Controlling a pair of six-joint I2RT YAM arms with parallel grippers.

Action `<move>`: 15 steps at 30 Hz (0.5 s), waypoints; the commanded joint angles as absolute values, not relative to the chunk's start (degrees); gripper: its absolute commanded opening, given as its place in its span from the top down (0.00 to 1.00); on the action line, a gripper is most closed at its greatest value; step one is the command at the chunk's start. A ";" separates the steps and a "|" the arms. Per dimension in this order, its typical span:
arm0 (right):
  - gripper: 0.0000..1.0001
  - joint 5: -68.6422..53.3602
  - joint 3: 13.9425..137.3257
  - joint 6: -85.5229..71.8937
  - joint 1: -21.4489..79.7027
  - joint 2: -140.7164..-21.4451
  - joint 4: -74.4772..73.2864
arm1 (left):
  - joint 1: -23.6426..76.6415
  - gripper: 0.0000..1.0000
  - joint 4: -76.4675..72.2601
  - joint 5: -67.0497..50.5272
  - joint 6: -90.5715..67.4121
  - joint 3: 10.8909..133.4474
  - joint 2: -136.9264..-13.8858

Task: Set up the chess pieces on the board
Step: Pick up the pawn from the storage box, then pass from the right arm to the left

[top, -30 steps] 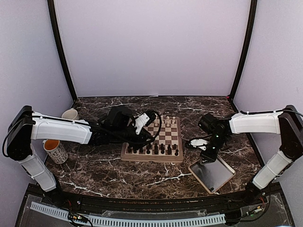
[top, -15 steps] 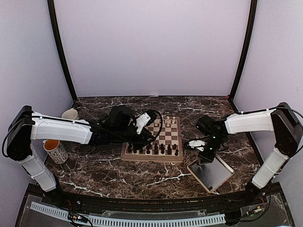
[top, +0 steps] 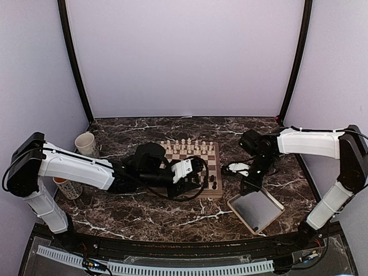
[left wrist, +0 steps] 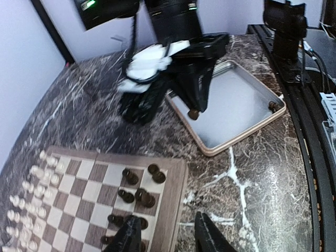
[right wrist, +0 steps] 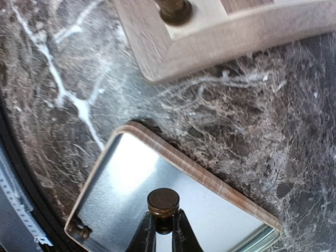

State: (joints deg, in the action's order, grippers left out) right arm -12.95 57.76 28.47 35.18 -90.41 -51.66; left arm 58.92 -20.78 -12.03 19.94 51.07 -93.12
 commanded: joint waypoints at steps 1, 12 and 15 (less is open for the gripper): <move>0.91 -22.87 63.71 30.47 34.92 -90.03 -57.78 | 62.64 0.62 -28.47 -14.31 32.61 51.69 -94.90; 0.91 -38.89 72.10 30.86 35.15 -97.07 -61.63 | 66.53 0.61 -31.43 -6.85 41.89 58.73 -104.37; 0.91 -40.11 72.45 31.00 35.50 -97.90 -62.00 | 66.53 0.61 -32.87 -6.09 42.49 59.60 -105.96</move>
State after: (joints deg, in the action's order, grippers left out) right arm -34.72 70.70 30.17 35.18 -96.97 -59.66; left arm 66.61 -29.26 -9.13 39.90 57.32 -105.03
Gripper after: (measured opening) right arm 0.095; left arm 0.387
